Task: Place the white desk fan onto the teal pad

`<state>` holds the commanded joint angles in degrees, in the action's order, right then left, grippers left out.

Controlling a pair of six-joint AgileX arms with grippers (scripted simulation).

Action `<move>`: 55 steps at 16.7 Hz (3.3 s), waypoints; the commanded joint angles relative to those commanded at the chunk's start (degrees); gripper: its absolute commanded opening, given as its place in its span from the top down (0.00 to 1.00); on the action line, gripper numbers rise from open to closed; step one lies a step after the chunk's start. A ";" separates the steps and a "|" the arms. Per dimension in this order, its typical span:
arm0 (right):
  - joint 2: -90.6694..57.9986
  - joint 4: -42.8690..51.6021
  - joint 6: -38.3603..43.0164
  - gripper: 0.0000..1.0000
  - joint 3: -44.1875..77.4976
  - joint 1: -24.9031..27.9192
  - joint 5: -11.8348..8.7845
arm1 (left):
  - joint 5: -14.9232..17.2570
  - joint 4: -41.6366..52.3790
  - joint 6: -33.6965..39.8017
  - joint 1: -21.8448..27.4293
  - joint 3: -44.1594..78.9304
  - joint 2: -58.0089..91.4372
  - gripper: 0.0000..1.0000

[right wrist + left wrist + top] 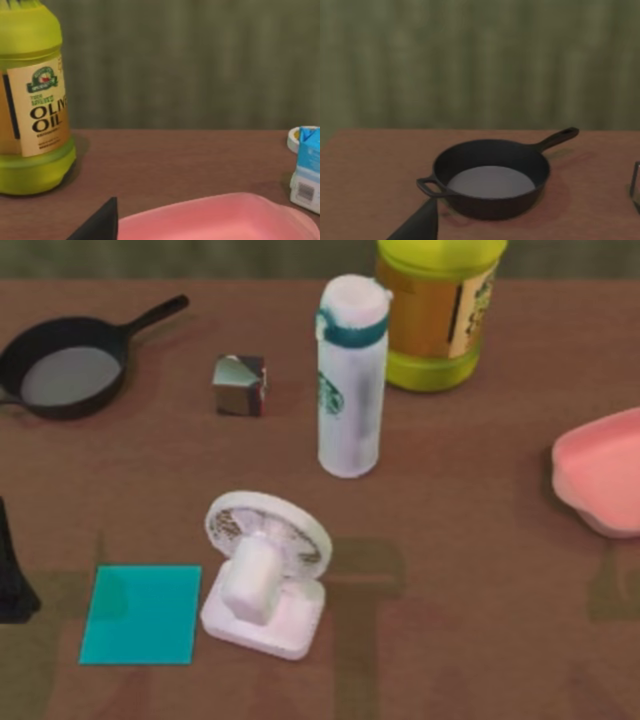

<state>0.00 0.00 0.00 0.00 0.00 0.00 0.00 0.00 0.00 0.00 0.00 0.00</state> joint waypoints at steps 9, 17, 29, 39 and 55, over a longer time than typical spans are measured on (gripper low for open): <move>0.00 0.00 0.00 0.00 0.00 0.00 0.00 | 0.34 14.70 -12.63 6.97 16.27 16.90 0.00; 0.00 0.00 0.00 0.00 0.00 0.00 0.00 | -0.03 48.19 -40.59 21.91 56.75 62.37 0.00; 0.00 0.00 0.00 0.00 0.00 0.00 0.00 | 0.00 82.11 -69.68 37.32 102.06 109.38 0.00; 0.00 0.00 0.00 0.00 0.00 0.00 0.00 | 0.03 79.08 -70.45 37.57 99.30 110.13 0.00; 0.00 0.00 0.00 0.00 0.00 0.00 0.00 | 0.03 71.39 -70.45 37.54 91.61 110.14 0.53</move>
<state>0.00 0.00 0.00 0.00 0.00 0.00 0.03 71.39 -70.45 37.54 91.61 110.14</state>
